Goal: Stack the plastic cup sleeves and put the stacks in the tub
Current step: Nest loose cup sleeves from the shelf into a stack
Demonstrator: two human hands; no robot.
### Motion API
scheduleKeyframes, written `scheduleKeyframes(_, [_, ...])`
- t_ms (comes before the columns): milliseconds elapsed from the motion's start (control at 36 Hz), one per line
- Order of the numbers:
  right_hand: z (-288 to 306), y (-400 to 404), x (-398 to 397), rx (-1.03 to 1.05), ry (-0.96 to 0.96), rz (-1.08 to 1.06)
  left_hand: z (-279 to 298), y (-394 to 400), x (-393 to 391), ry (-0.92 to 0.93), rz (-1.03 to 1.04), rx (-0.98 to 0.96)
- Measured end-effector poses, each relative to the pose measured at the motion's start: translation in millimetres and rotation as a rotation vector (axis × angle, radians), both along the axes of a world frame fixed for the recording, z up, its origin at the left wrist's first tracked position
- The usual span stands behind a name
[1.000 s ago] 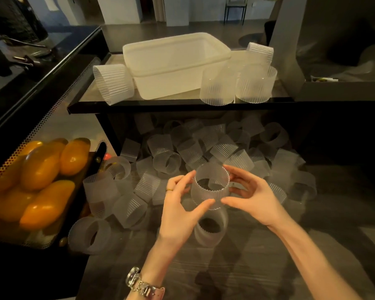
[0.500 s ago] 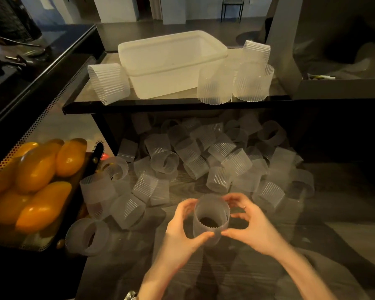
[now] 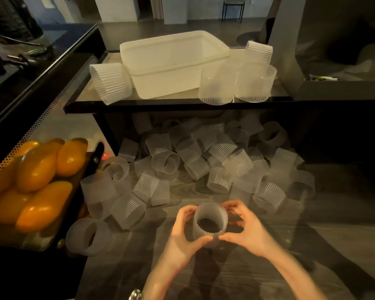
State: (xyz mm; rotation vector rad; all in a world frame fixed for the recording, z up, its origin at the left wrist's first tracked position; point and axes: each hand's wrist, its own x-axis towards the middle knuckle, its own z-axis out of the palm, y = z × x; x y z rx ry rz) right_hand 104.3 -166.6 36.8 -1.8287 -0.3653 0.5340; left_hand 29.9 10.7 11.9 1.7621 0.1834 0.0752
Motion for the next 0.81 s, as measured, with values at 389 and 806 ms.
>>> scheduleKeyframes(389, [-12,24,56,-0.141,0.039,0.089,-19,38,7,0.386,0.141,0.215])
scheduleKeyframes(806, [-13,137,98,-0.47,0.129,0.411,-25,38,26,0.423,0.372,0.201])
